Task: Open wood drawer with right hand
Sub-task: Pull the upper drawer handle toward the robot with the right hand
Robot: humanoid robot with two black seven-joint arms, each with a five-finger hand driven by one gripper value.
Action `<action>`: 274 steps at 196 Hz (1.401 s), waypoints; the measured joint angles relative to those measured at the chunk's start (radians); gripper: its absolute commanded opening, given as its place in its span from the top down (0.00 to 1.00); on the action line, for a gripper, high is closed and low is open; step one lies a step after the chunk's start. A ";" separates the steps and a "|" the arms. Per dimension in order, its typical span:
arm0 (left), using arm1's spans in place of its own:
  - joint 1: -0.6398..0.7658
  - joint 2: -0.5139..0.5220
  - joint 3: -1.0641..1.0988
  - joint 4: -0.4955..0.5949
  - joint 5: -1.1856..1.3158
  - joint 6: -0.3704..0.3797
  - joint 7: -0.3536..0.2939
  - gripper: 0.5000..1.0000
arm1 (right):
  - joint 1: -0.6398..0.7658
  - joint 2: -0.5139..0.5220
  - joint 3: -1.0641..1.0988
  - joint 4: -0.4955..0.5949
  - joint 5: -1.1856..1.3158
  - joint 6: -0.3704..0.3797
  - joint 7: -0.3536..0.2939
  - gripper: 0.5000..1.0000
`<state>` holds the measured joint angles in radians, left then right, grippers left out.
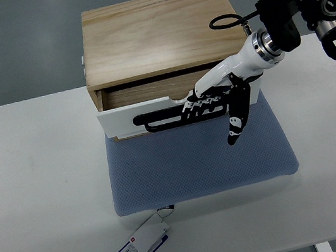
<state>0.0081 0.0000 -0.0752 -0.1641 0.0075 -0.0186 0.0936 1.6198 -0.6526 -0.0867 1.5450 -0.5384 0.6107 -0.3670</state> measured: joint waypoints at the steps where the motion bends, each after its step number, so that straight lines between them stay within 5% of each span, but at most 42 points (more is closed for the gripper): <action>1: 0.000 0.000 0.000 0.000 0.000 0.000 0.000 0.00 | 0.000 0.000 0.000 0.000 0.000 0.000 0.000 0.15; 274: 0.001 0.000 0.000 0.000 0.000 0.000 0.000 0.00 | -0.004 -0.101 0.001 0.092 -0.002 0.000 0.004 0.14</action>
<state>0.0089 0.0000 -0.0752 -0.1641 0.0077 -0.0185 0.0934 1.6160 -0.7532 -0.0860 1.6369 -0.5400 0.6110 -0.3631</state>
